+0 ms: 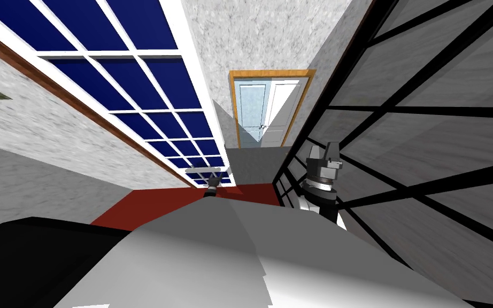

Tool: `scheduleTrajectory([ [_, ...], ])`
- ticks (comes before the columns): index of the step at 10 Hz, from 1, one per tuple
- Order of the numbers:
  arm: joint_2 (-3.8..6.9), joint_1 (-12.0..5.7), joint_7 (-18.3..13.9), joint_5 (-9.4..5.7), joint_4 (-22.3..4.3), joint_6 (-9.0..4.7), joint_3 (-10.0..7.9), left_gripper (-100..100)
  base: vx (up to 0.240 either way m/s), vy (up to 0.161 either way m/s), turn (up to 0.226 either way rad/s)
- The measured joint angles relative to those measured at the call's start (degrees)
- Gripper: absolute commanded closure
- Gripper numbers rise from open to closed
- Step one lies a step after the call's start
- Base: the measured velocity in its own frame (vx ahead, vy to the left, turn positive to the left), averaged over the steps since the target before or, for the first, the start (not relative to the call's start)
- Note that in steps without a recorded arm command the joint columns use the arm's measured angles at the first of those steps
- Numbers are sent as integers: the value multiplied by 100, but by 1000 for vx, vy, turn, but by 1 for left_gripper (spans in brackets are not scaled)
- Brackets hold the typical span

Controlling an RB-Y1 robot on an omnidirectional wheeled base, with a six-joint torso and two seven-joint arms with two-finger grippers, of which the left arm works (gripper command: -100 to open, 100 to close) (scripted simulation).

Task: Pull the door open

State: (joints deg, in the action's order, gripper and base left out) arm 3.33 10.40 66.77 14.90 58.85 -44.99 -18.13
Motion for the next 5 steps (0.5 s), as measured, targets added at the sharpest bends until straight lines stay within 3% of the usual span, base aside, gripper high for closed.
scheduleTrajectory([
  [5,-113,-81,500,136,-442,-140,-122,-100,87,19,-35],
])
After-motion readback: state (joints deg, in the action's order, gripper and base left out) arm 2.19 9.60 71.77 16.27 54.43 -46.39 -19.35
